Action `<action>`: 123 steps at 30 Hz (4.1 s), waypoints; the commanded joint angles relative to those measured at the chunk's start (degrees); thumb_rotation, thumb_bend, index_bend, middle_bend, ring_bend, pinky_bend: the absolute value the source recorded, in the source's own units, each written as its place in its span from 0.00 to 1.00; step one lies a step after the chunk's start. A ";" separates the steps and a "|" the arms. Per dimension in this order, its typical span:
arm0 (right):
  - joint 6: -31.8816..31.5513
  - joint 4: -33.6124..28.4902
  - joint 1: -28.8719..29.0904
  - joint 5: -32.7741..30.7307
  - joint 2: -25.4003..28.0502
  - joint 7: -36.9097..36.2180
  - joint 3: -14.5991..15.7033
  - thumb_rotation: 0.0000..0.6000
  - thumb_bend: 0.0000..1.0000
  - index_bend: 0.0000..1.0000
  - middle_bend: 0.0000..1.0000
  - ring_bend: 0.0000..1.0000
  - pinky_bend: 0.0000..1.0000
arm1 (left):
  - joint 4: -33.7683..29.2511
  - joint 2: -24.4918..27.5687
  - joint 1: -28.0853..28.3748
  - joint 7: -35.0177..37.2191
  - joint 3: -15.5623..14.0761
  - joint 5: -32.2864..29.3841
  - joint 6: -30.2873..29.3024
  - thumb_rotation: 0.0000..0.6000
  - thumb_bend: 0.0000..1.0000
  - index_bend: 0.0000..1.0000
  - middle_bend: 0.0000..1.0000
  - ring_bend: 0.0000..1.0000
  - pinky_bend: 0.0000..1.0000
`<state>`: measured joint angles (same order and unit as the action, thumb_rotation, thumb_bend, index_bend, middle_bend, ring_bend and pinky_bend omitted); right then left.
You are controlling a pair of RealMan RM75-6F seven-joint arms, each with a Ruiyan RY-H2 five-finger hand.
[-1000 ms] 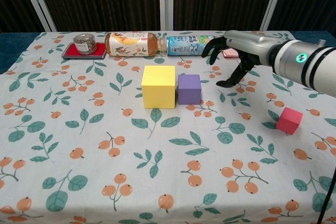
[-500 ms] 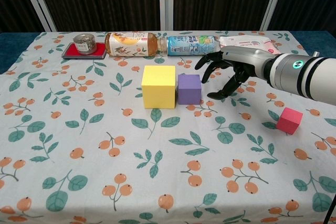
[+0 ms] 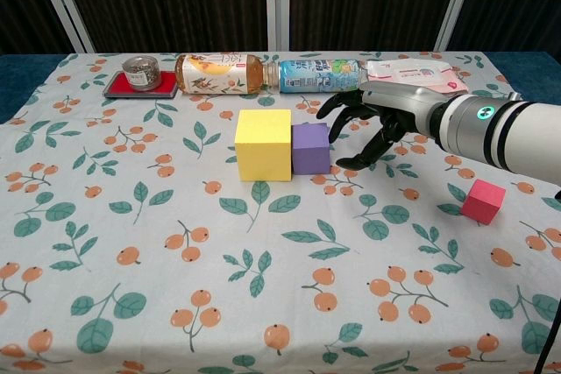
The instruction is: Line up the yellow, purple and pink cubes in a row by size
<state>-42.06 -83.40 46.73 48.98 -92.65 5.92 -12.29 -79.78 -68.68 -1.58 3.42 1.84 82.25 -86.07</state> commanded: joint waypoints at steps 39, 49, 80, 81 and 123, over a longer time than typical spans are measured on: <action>-10.41 -11.19 -7.98 20.05 21.54 10.21 13.70 1.00 0.18 0.24 0.23 0.04 0.03 | -1.22 0.58 0.17 -0.97 0.29 0.65 -0.95 1.00 0.07 0.33 0.33 0.17 0.23; -12.61 -4.92 -11.53 30.71 21.40 8.05 18.14 1.00 0.18 0.25 0.22 0.04 0.03 | -2.70 1.17 0.35 -1.84 0.41 0.97 -1.36 1.00 0.07 0.33 0.33 0.17 0.23; -11.74 6.34 -13.29 35.37 12.39 4.70 15.90 1.00 0.32 0.45 0.24 0.03 0.03 | -3.18 1.65 -0.89 -0.63 -0.23 1.02 -2.36 1.00 0.07 0.33 0.33 0.17 0.23; -11.58 5.80 -13.27 34.74 12.48 4.30 15.41 1.00 0.32 0.46 0.24 0.03 0.03 | -3.14 1.64 -0.87 -0.60 -0.21 1.02 -2.33 1.00 0.07 0.33 0.33 0.17 0.23; -13.55 5.73 -2.36 -2.82 -7.90 26.98 -0.75 1.00 0.20 0.49 0.19 0.02 0.01 | -1.06 1.19 -0.82 2.04 -0.18 1.48 -2.22 1.00 0.07 0.33 0.33 0.17 0.23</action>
<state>-55.65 -77.78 44.26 46.32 -100.41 32.80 -12.97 -80.84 -67.50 -2.40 5.46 1.66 83.73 -88.30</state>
